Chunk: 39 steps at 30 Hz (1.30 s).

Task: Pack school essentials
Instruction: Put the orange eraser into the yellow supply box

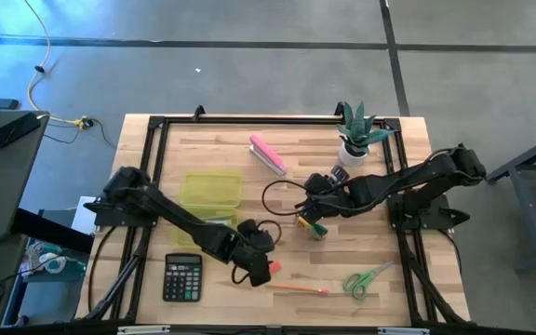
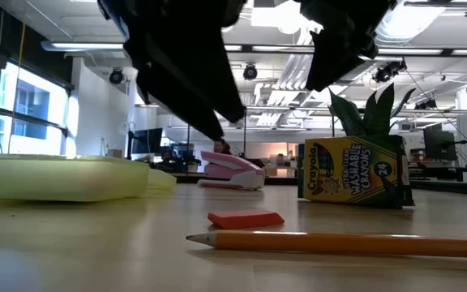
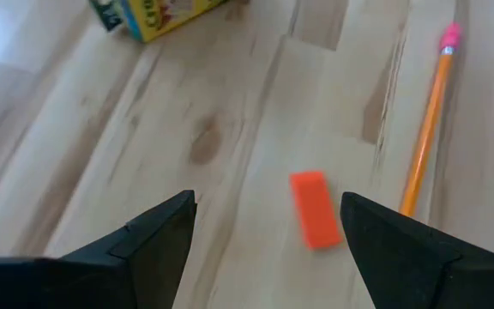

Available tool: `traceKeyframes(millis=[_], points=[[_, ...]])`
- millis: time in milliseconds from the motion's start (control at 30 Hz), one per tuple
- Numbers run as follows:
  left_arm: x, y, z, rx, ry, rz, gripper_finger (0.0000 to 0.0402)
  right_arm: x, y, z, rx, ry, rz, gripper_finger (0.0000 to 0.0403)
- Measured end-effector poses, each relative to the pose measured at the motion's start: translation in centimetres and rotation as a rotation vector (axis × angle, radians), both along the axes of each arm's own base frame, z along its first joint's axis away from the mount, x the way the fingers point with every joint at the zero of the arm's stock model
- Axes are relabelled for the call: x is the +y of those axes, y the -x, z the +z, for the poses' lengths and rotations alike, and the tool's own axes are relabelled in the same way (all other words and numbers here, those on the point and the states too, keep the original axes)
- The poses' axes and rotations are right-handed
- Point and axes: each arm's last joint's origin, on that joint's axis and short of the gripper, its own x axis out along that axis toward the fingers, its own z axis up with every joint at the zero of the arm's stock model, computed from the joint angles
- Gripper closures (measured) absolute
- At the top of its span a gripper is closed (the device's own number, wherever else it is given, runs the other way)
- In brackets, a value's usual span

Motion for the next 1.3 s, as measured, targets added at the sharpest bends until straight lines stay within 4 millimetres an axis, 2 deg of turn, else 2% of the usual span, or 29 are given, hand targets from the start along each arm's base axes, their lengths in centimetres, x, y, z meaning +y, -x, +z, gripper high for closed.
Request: traceKeyframes(millis=[500, 1067, 1300], points=[[-1.6, -1.3, -4.0, -0.007, 0.027, -0.037, 0.0119, 0.0, 0.1, 0.0, -0.011, -0.005, -0.028, 0.0250], [-2.4, -1.7, -6.9, 0.000, -0.062, -0.046, 0.0119, 0.0, 0.0, 0.0, -0.018, -0.011, -0.037, 0.0250], [-2.3, -1.5, -7.8, 0.046, -0.093, -0.048, 0.0151, 0.0, 0.0, 0.0, -0.018, -0.011, -0.037, 0.0250]])
